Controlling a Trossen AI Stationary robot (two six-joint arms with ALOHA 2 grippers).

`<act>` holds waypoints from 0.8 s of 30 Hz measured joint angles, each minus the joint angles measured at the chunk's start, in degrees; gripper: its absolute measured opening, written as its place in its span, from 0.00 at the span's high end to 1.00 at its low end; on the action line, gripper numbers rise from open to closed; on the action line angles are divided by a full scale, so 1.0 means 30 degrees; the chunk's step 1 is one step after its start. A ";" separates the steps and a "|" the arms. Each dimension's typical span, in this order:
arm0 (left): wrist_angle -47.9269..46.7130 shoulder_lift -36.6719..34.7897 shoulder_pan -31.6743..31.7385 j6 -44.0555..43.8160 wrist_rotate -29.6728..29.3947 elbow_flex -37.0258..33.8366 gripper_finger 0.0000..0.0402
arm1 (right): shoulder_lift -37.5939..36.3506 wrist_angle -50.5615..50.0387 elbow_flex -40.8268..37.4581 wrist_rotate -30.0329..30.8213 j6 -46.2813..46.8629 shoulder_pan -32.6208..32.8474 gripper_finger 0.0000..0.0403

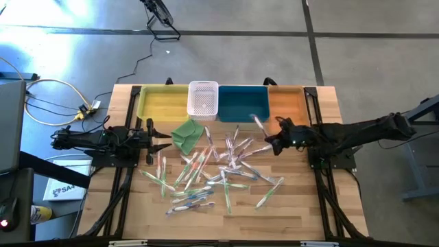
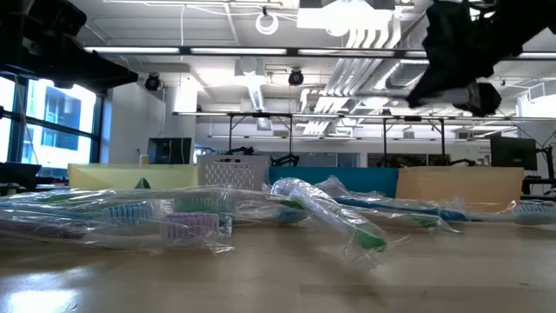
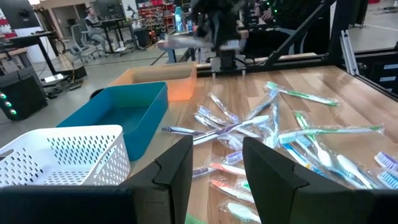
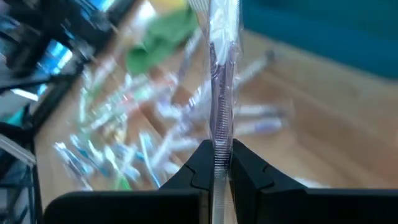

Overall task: Pick & Place Toothbrushes
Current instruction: Put the violet toothbrush into the orange bin

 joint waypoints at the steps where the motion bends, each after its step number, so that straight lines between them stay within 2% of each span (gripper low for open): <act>1: 0.0006 0.0000 0.0001 0.0000 0.0000 0.0000 0.66 | -0.0158 0.0034 0.0267 0.0358 -0.0391 0.0000 0.95; 8: 0.0000 -0.0002 0.0005 0.0000 0.0001 0.0000 0.66 | -0.0245 -0.0485 0.2661 0.2706 -0.3743 -0.0007 0.95; 16: 0.0007 0.0001 0.0000 0.0000 0.0007 0.0000 0.66 | -0.0179 -0.2684 0.3867 0.7250 -0.4972 -0.0358 0.95; 24: 0.0007 0.0001 0.0004 0.0000 0.0015 0.0000 0.66 | 0.1153 -0.2631 0.3867 0.7102 -0.5913 -0.2873 0.95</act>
